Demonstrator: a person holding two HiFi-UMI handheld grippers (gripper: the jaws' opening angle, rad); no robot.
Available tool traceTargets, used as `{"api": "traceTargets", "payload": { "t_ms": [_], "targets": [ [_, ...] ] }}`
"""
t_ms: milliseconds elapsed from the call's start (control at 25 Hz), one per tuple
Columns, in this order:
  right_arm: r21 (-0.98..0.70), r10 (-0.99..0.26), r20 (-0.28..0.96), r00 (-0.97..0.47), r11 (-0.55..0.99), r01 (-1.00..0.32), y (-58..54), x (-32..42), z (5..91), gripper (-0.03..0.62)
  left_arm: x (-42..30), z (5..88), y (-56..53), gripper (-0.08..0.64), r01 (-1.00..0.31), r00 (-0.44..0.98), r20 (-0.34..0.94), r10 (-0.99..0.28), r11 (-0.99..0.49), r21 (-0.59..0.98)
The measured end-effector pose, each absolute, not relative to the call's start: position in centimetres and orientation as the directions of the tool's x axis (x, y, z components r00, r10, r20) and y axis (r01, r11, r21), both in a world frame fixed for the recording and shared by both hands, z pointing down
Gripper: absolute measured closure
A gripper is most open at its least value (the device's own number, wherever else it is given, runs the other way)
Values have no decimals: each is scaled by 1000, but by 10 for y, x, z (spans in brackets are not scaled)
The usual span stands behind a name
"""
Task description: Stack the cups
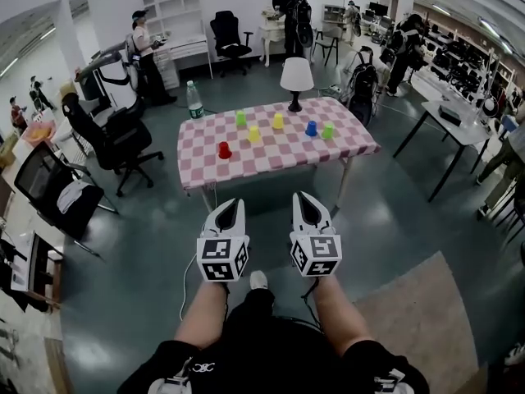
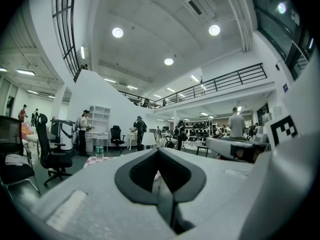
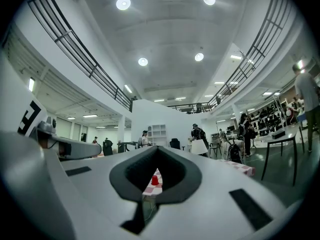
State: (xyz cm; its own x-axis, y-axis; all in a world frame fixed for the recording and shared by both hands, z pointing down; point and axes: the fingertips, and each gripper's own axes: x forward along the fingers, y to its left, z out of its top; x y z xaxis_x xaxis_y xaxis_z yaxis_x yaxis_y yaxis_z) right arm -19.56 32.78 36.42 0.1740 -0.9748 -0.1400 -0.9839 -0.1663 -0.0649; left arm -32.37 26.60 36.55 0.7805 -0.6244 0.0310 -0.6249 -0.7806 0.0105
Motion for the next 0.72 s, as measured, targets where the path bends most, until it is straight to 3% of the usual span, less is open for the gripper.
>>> {"api": "traceTargets", "payload": {
  "t_ms": [720],
  "targets": [
    [-47,-977,-153,151,-145,-988,182,-120,376,592,-246,377,126,545,-618,786,4,-618,-786,5]
  ]
}}
